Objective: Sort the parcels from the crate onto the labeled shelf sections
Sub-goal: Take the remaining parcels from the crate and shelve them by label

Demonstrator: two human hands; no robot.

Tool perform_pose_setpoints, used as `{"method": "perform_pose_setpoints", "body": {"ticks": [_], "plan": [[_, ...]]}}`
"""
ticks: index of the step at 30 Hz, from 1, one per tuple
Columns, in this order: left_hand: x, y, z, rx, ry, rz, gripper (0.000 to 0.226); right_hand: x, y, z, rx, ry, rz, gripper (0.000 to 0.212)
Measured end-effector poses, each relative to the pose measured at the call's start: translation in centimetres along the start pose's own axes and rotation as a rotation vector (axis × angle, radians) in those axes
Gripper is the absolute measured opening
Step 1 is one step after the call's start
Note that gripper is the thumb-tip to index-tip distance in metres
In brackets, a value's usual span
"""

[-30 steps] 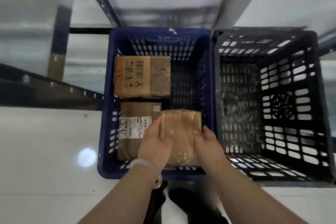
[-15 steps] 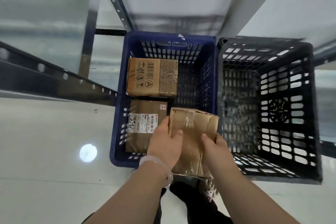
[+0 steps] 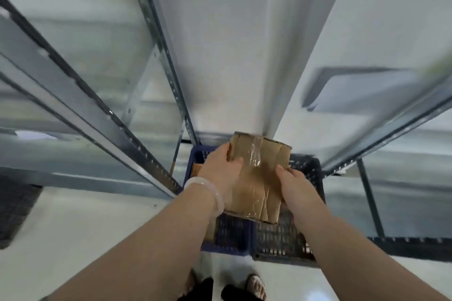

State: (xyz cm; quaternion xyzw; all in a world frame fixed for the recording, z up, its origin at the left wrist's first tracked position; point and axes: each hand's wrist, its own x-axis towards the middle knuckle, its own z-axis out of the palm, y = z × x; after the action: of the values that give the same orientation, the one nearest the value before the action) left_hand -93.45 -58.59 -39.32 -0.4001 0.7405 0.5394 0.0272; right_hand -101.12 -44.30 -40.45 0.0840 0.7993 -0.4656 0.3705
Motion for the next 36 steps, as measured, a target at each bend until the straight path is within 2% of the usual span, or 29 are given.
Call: {"method": "perform_pose_setpoints", "body": {"ticks": [3,5,8,11,13,17,19,21,23,25,27,29,31,34,36], "plan": [[-3.3,6.0,-1.8,-0.021,0.092,0.136,0.024,-3.5,-4.8,-3.1,0.067,-0.001,-0.083,0.048],[-5.5,9.0,-2.7,-0.028,0.175,0.231,0.031,-5.8,-7.8,-5.2,0.276,-0.046,-0.062,0.058],[-8.7,11.8,-3.3,-0.070,0.243,0.362,0.023,-9.1,-11.0,-8.4,0.435,-0.158,-0.096,0.068],[-11.3,13.0,-3.2,-0.147,0.289,0.456,0.006,-11.3,-12.3,-10.1,0.405,-0.123,-0.232,0.053],[-12.2,13.9,-3.6,-0.242,0.320,0.464,0.012,-12.2,-12.3,-10.4,0.394,-0.066,-0.376,0.043],[-12.7,16.0,-5.5,-0.387,0.166,0.364,0.064,-15.1,-11.5,-9.7,0.321,0.023,-0.664,0.038],[-12.8,16.1,-6.4,-0.433,0.112,0.371,0.068,-16.6,-11.1,-8.9,0.223,0.071,-0.804,0.046],[-12.6,15.3,-7.3,-0.567,0.070,0.345,0.063,-18.1,-11.0,-8.4,0.225,0.074,-0.863,0.037],[-12.7,14.1,-8.5,-0.727,0.018,0.290,0.039,-18.7,-11.5,-8.9,0.285,0.114,-0.827,0.028],[-12.6,12.9,-9.8,-0.851,-0.062,0.216,0.026,-18.7,-11.6,-9.6,0.310,0.190,-0.703,0.045],[-12.7,11.8,-11.1,-0.928,-0.156,0.169,0.033,-18.9,-11.4,-9.5,0.322,0.149,-0.491,0.064],[-13.1,11.1,-12.3,-0.947,-0.240,0.149,0.046,-19.2,-10.8,-8.2,0.444,-0.014,-0.341,0.054],[-13.2,10.3,-13.4,-0.913,-0.230,0.148,0.045,-20.0,-10.1,-6.7,0.527,-0.045,-0.352,0.038],[-13.7,9.6,-14.9,-0.656,-0.153,0.236,0.038,-21.0,-9.2,-5.2,0.535,0.084,-0.431,0.034],[-14.3,9.3,-15.7,-0.518,-0.222,0.296,0.051,-22.4,-8.7,-4.7,0.466,0.183,-0.488,0.033]]}}
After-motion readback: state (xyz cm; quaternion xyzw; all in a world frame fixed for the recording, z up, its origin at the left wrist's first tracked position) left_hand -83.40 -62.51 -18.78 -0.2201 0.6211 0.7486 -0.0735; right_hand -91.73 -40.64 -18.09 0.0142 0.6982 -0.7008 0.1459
